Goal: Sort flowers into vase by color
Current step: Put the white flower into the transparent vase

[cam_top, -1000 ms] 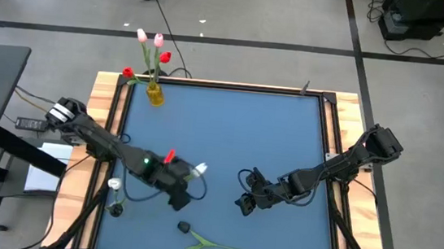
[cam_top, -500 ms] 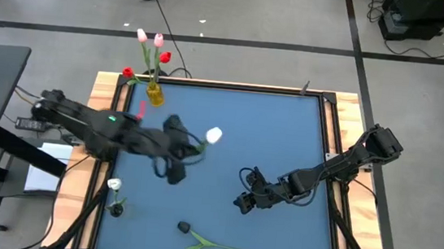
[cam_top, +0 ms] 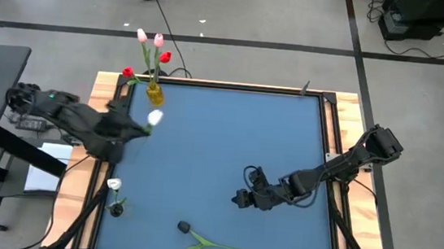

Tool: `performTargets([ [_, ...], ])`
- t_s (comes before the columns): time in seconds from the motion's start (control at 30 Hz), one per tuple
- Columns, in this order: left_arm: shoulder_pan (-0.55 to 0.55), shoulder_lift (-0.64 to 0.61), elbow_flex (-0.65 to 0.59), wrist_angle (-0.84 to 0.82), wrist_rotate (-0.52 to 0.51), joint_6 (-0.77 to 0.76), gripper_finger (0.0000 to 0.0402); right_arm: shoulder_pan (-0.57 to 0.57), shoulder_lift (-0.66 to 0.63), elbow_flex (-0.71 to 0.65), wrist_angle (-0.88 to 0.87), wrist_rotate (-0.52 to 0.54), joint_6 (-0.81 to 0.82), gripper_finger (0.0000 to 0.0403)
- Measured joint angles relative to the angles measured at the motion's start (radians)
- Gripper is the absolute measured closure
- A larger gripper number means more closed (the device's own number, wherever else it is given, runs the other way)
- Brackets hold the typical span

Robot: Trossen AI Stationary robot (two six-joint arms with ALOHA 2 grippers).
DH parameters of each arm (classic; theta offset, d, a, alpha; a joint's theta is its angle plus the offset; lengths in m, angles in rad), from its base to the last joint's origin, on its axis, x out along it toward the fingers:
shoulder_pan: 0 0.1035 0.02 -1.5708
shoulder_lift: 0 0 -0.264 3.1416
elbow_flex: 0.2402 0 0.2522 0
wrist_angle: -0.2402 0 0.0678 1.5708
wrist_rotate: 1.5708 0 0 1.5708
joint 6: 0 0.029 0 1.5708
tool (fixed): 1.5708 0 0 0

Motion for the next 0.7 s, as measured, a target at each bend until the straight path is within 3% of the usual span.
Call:
performTargets([
  [0.07,-0.021,-0.097,-0.032,0.001,0.097,0.005,0.0392,0.009,0.0,0.0,0.007,0.02,0.02,0.0206],
  [0.2,-0.051,-0.253,-0.066,0.0,0.394,0.031,0.0392,0.024,0.0,0.0,0.007,0.043,0.076,0.0206],
  [0.33,-0.064,-0.338,-0.095,0.025,0.543,0.046,0.0393,0.031,0.0,0.0,0.003,0.042,0.122,0.0206],
  [0.53,-0.065,-0.394,-0.224,0.278,0.705,0.108,0.0392,0.032,0.0,0.0,0.002,0.044,0.186,0.0206],
  [0.7,-0.065,-0.394,-0.389,0.556,0.87,0.041,0.0392,0.032,0.0,0.0,-0.002,0.032,0.187,0.0206],
])
